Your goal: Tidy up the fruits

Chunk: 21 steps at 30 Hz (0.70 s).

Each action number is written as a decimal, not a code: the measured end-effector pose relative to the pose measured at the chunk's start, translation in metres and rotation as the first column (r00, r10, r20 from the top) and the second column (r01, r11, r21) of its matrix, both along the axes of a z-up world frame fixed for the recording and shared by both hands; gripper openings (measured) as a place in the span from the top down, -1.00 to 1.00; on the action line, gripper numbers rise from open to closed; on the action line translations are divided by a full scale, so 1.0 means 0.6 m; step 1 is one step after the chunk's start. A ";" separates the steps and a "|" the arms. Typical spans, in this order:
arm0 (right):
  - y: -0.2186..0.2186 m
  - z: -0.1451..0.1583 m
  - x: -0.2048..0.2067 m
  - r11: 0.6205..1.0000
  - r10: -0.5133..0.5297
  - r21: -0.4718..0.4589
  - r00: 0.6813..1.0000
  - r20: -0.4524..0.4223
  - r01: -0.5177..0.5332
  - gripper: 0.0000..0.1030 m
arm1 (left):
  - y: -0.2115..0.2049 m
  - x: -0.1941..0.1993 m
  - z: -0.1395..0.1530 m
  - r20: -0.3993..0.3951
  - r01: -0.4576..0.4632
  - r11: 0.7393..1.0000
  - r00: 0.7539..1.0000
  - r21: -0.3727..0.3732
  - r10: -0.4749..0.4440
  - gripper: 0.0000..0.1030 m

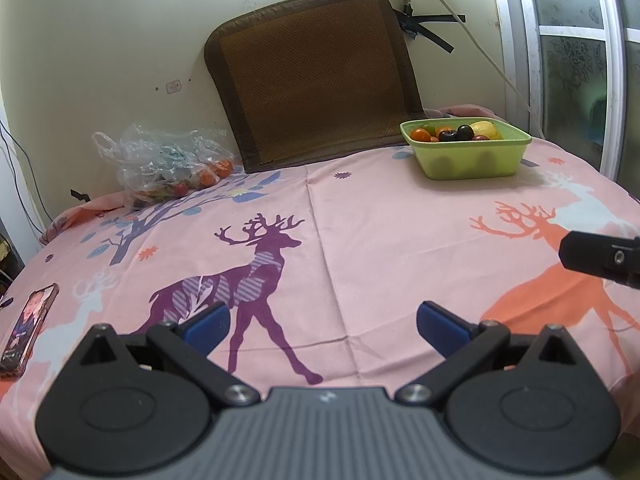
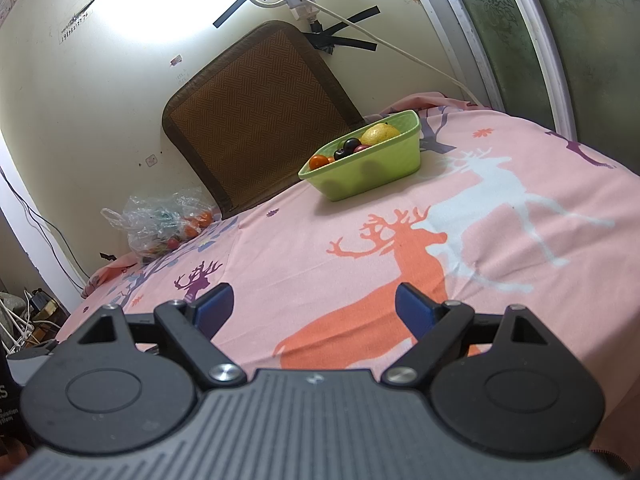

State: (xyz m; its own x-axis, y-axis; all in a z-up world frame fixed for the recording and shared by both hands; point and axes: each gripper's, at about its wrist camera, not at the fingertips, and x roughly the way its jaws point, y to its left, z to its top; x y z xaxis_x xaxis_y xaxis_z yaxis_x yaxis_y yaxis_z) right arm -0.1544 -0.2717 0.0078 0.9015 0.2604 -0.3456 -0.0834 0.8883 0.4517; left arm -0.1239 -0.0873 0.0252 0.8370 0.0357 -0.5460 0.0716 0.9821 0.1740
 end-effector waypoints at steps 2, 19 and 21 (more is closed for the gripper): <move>0.000 0.000 0.001 1.000 0.001 -0.001 1.000 0.000 -0.001 -0.74 | 0.001 -0.001 0.000 0.002 0.000 1.000 1.000 0.002 0.000 -1.00; 0.005 0.008 -0.009 0.999 -0.020 -0.025 0.999 0.043 0.022 -0.74 | 0.000 -0.001 0.002 0.012 -0.004 1.000 1.000 0.007 0.004 -1.00; 0.005 0.008 -0.008 0.999 -0.021 -0.025 0.999 0.045 0.022 -0.74 | -0.001 0.000 0.004 0.012 -0.003 1.000 1.000 0.009 0.003 -1.00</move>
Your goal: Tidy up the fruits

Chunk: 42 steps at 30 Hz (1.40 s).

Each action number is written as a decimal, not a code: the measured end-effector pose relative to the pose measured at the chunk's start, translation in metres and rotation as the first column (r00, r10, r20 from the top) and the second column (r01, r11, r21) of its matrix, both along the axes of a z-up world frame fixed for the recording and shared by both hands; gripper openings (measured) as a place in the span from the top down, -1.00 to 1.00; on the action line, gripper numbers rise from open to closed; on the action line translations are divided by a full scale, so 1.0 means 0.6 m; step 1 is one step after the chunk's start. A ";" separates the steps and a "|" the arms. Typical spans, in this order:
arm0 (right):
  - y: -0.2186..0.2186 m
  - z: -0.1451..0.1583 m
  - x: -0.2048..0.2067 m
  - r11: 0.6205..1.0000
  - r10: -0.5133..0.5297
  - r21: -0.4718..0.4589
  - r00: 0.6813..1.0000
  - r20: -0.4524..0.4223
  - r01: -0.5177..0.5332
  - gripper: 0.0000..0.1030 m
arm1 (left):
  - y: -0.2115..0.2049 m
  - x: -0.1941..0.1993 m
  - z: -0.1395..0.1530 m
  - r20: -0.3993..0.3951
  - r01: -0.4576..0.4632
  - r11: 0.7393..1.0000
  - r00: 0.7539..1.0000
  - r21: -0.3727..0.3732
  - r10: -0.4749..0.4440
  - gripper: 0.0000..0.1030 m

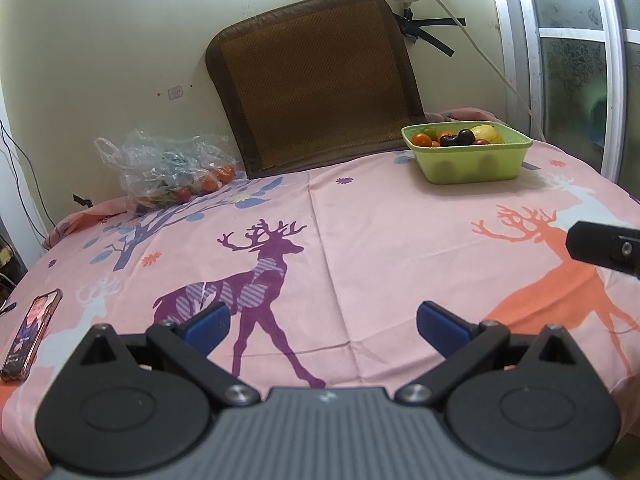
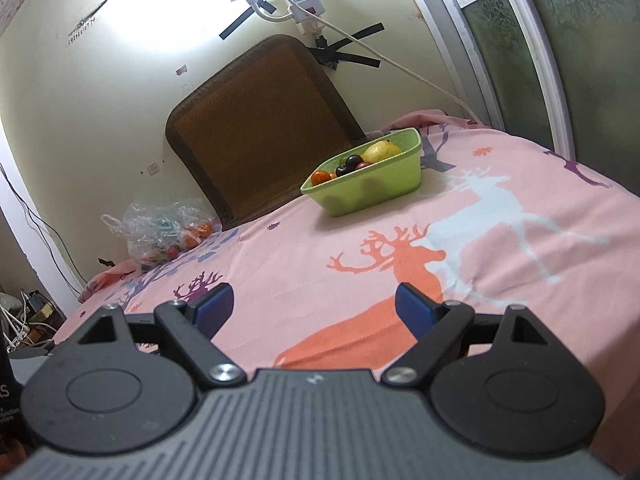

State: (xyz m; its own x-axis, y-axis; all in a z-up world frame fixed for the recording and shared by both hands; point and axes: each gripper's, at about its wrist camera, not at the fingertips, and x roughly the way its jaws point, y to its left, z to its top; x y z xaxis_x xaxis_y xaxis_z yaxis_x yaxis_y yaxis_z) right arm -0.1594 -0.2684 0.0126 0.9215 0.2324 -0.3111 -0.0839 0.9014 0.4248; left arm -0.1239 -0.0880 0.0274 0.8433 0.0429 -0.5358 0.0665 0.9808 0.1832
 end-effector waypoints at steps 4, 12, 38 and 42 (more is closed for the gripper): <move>0.001 0.001 -0.001 1.000 -0.003 0.001 1.000 0.005 0.003 -0.74 | 0.000 0.000 0.000 0.001 -0.001 1.000 1.000 0.000 0.001 -1.00; 0.000 0.001 -0.002 1.000 -0.005 0.001 1.000 0.008 0.005 -0.74 | 0.003 0.001 0.000 0.003 -0.006 1.000 1.000 -0.002 0.006 -1.00; -0.002 0.000 -0.002 1.000 -0.004 0.004 1.000 0.007 0.004 -0.74 | 0.002 0.001 -0.006 -0.010 -0.004 1.000 1.000 -0.004 0.004 -1.00; -0.002 0.000 -0.002 1.000 -0.005 0.004 1.000 0.007 0.004 -0.74 | 0.002 0.001 -0.005 -0.010 -0.005 1.000 1.000 -0.004 0.005 -1.00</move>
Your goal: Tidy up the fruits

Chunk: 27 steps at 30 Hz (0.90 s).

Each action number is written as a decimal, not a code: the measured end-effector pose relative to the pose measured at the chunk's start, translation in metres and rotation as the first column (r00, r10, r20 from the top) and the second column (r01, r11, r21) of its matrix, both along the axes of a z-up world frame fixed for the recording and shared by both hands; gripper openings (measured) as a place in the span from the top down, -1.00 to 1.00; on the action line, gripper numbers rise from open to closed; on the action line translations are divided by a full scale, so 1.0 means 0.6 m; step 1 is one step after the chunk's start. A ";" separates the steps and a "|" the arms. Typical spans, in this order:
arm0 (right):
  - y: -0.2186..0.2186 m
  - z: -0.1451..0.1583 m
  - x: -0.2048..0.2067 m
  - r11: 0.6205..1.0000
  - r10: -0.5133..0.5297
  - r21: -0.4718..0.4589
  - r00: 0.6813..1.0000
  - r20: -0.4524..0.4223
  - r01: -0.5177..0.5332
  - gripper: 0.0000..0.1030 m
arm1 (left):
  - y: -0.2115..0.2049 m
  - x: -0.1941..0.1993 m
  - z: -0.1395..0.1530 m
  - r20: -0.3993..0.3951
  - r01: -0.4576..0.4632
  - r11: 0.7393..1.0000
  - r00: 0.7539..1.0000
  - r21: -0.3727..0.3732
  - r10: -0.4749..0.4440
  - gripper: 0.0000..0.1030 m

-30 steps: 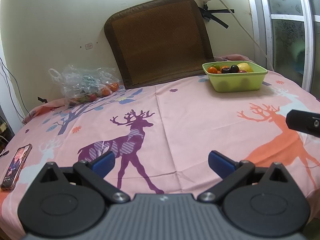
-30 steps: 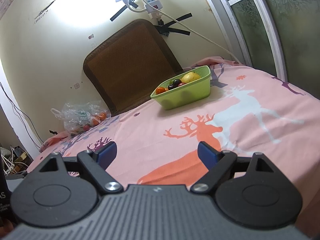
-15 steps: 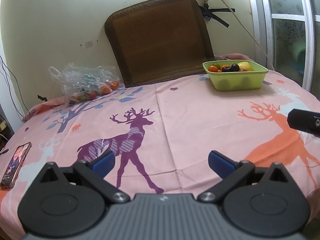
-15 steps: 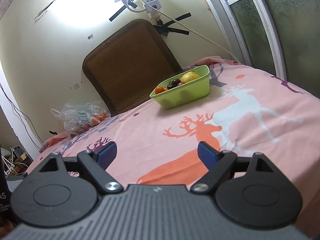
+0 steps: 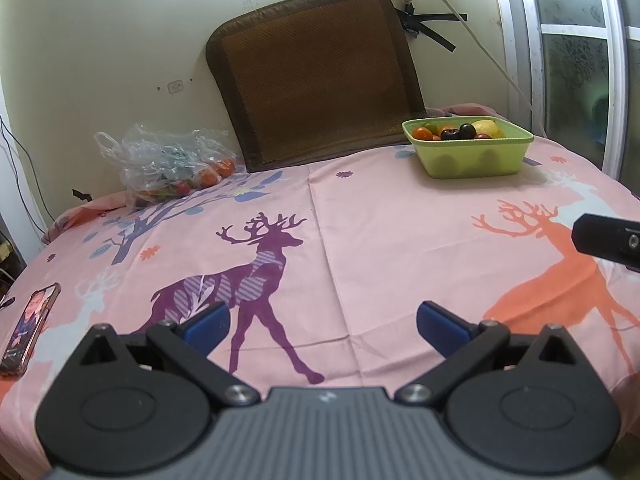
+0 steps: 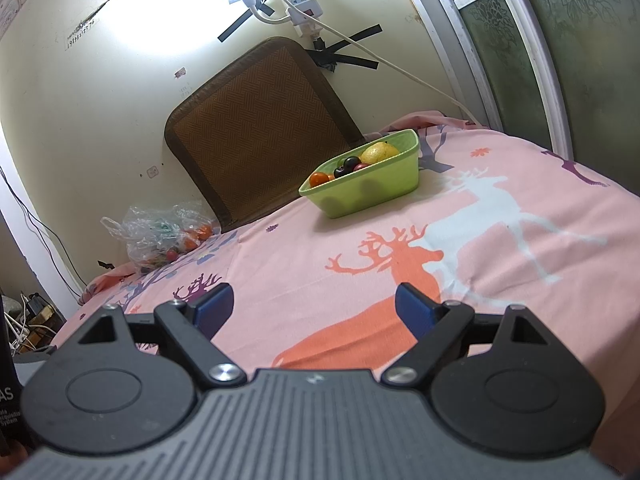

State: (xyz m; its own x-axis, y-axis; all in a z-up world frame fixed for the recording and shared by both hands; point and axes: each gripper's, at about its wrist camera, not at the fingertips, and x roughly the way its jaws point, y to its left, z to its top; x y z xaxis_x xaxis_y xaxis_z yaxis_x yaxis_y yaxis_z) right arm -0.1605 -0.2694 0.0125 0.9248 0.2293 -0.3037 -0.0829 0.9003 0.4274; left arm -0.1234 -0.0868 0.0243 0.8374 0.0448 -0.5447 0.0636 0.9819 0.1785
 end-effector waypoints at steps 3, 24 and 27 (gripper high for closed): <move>0.000 0.000 0.000 1.000 -0.001 0.001 1.000 0.000 0.001 -0.74 | 0.000 0.000 0.000 0.000 -0.001 1.000 1.000 0.000 0.001 -1.00; 0.000 0.000 0.000 1.000 0.000 0.001 1.000 0.000 0.000 -0.74 | 0.001 0.000 -0.003 -0.012 0.011 1.000 1.000 -0.007 -0.011 -1.00; 0.000 0.000 0.000 1.000 0.000 0.001 1.000 -0.001 0.000 -0.74 | 0.001 0.000 -0.002 -0.010 0.012 1.000 1.000 -0.006 -0.012 -1.00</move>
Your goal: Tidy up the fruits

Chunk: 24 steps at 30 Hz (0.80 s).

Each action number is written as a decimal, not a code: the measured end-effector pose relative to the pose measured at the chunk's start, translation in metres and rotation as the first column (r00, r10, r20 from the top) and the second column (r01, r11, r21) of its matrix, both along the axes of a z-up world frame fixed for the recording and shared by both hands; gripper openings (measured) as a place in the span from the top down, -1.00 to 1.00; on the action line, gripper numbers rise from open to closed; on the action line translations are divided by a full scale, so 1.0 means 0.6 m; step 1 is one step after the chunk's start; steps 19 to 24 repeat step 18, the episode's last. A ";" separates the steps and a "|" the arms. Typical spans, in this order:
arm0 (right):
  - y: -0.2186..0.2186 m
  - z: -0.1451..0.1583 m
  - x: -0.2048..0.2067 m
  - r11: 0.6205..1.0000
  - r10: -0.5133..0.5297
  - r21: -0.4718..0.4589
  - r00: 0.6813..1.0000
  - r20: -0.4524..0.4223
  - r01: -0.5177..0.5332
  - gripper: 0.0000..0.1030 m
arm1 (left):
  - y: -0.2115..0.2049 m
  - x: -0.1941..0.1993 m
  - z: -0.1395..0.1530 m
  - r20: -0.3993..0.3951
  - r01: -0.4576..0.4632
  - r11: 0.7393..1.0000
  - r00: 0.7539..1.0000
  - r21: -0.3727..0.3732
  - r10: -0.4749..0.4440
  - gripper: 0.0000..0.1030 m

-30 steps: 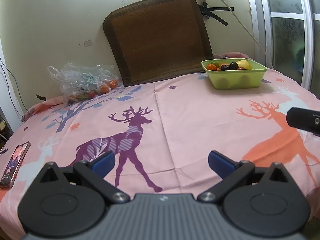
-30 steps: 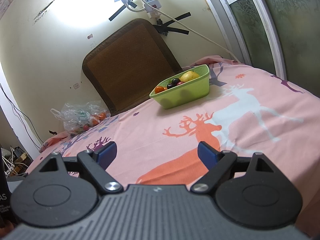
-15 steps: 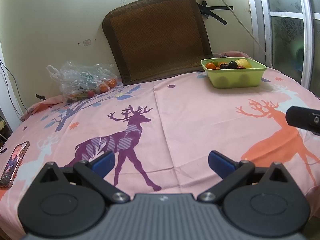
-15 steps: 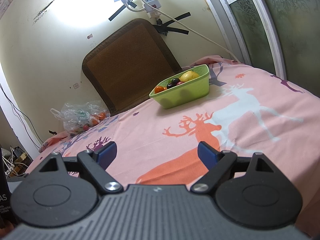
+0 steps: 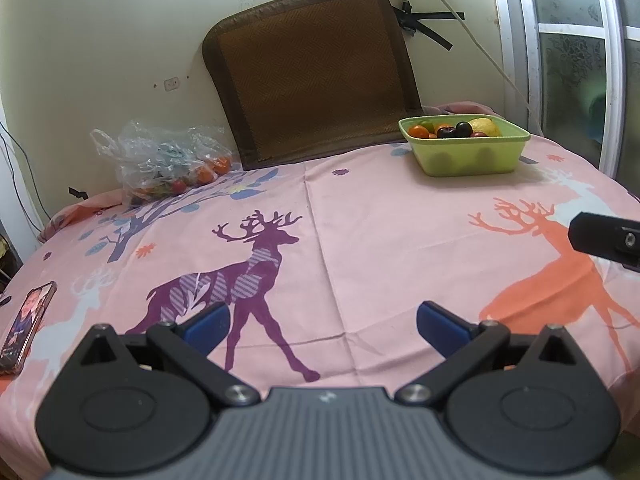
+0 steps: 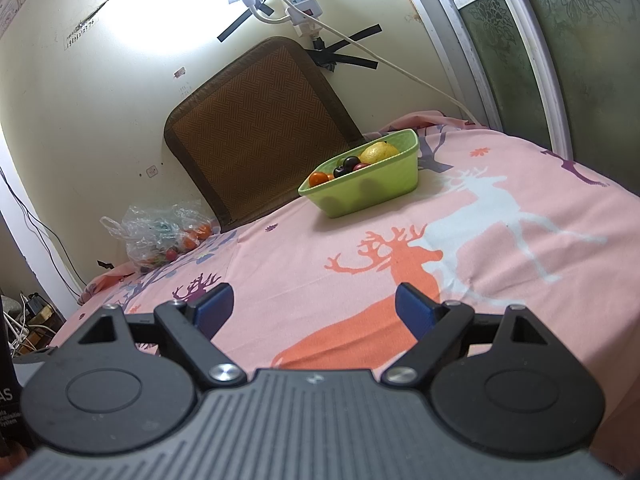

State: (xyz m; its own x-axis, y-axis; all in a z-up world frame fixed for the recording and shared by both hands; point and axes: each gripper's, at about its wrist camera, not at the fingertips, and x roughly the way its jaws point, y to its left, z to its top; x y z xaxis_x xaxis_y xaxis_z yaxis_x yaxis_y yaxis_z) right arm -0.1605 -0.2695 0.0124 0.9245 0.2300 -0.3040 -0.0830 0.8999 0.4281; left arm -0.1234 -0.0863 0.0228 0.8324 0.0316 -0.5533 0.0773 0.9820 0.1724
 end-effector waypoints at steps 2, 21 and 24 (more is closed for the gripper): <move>0.000 0.000 0.000 1.000 0.000 0.000 1.000 0.000 0.000 -0.74 | 0.000 0.000 0.001 0.000 0.001 1.000 1.000 -0.001 -0.001 -1.00; 0.000 -0.001 -0.001 1.000 0.001 -0.004 1.000 0.004 -0.001 -0.74 | 0.003 0.000 0.009 0.010 0.040 0.999 0.999 -0.026 -0.039 -1.00; 0.000 -0.001 -0.001 1.000 0.001 -0.004 1.000 0.004 -0.001 -0.74 | 0.003 0.000 0.009 0.010 0.040 0.999 0.999 -0.026 -0.039 -1.00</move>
